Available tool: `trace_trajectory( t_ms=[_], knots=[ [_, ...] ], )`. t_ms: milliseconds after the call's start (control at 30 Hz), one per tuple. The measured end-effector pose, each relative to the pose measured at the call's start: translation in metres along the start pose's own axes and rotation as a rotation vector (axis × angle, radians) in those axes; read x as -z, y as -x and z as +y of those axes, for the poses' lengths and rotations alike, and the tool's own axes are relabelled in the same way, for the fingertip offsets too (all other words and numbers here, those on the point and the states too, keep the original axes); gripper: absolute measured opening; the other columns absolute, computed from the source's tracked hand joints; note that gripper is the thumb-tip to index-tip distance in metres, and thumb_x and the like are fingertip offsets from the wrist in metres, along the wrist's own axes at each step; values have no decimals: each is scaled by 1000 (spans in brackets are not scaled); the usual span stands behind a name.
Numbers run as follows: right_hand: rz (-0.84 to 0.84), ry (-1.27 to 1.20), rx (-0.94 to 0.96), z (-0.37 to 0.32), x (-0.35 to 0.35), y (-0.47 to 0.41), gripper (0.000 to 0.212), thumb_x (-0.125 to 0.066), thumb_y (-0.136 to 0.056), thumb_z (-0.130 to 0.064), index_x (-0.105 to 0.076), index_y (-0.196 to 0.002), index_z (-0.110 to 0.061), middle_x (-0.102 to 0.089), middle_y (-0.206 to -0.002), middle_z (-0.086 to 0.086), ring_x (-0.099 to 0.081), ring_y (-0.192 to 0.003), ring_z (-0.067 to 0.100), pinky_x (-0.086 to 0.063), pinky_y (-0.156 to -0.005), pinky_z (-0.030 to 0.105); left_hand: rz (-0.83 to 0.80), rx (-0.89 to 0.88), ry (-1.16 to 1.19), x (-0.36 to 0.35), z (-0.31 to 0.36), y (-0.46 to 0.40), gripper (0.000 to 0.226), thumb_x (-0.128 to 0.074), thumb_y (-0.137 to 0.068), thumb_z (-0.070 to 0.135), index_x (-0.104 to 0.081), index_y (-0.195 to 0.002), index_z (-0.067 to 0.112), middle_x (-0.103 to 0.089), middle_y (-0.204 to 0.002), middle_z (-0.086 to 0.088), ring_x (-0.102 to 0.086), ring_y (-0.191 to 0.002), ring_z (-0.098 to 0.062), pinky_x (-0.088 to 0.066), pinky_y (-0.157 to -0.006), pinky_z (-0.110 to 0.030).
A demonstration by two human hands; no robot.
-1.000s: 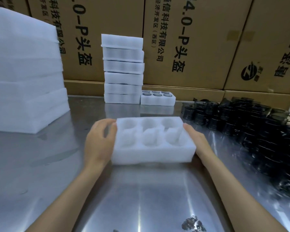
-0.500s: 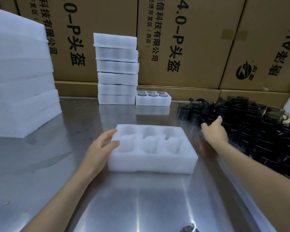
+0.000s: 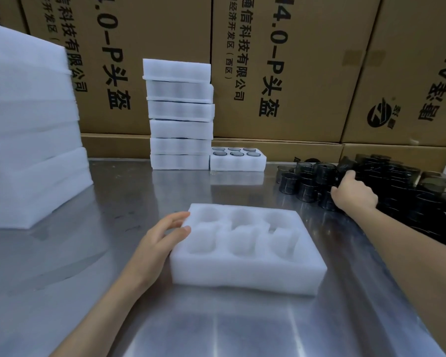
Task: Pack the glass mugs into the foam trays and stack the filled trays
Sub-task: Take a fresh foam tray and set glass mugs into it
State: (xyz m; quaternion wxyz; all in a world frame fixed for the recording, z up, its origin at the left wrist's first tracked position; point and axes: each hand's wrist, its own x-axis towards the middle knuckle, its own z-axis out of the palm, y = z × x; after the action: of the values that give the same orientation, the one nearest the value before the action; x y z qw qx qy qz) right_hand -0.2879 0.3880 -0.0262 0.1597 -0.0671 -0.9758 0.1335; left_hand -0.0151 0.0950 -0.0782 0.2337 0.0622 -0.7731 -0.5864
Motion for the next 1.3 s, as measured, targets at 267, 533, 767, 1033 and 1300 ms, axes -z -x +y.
trace_trajectory(
  t_ms=[267,533,767,1033,1300],
  knots=[
    [309,-391,-109,5,6,13,26,-46,-96,-26,-46,-110,-4,-63,-104,25,-58,-98,44,-42,-76,43,-7,9,-33,1,-2,0,51,-58,-68,48,-61,-116,30,-62,-122,10,-52,-119,-6,-39,-104,-34],
    [297,-856,156,-29,31,85,54,-38,-84,-71,-54,-81,-19,-63,-73,-7,-56,-75,20,-36,-64,32,11,-29,-87,-2,-1,1,42,-53,-72,43,-59,-113,32,-56,-121,16,-51,-105,8,-36,-82,-4],
    [-99,-821,469,-75,44,151,38,-62,-77,-58,-53,-69,-22,-57,-64,-11,-51,-62,6,-37,-56,28,-68,-58,-169,-6,6,5,73,-43,-65,25,-43,-138,21,-33,-144,9,-30,-130,0,-23,-106,-17],
    [-373,-768,543,-114,29,183,48,-60,-78,-55,-37,-114,-36,-65,-98,-9,-59,-92,19,-45,-71,32,-155,-3,-182,-16,12,15,89,-41,-62,29,-22,-149,24,-11,-154,16,-5,-140,4,-11,-113,-22],
    [-222,-590,516,-125,24,199,51,-58,-65,-68,-46,-88,-25,-52,-89,-16,-51,-82,11,-32,-57,27,-174,-25,-219,-25,18,19,97,-44,-62,32,-4,-150,30,-1,-148,24,2,-135,9,-9,-107,-21]
  ],
)
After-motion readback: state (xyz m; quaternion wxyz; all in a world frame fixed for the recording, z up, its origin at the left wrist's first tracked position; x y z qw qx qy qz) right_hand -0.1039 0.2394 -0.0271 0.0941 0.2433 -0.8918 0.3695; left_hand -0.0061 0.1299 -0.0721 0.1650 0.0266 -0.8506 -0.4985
